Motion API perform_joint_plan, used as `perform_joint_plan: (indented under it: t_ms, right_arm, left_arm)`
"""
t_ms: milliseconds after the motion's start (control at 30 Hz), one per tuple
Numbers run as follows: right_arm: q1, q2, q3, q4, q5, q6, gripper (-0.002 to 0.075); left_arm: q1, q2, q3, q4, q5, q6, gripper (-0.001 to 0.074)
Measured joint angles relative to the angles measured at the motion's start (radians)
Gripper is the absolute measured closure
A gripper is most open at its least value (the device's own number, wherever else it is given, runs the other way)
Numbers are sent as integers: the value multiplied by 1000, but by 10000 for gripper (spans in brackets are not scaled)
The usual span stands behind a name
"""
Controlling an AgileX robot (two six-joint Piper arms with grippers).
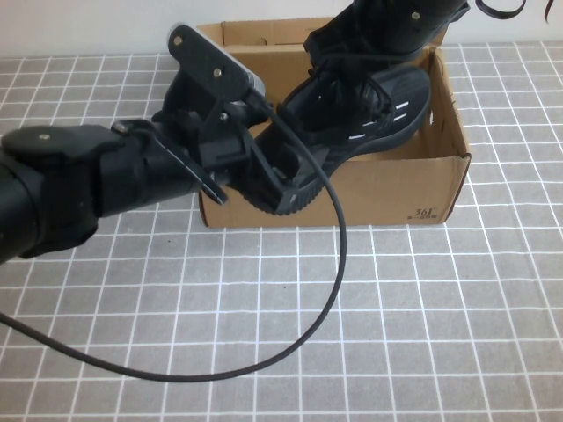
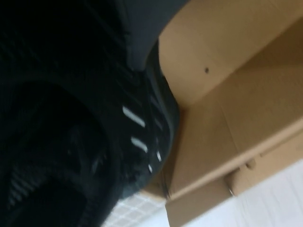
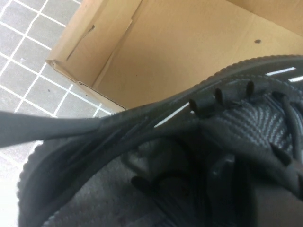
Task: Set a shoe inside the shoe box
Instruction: Hand over the shoe, then place the shoe in the shoe box
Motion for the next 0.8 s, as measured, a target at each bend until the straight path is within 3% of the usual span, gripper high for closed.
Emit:
perform_joint_plan:
  t_ms: [167,367,467,800]
  right_arm:
    - [0,0,0,0,0,-2,732]
    - [0,0,0,14,0,-19,732]
    - [0,0,0,27,0,-29,732]
    - [0,0,0,29,-2,-35,732]
  left_arm:
    - [0,6,0,-112,2,192,106]
    - [0,36,-5,-132,18,242,108]
    - [0,55,-13,-132,18,243,143]
    - [0,64,-19,-133,7,243,476]
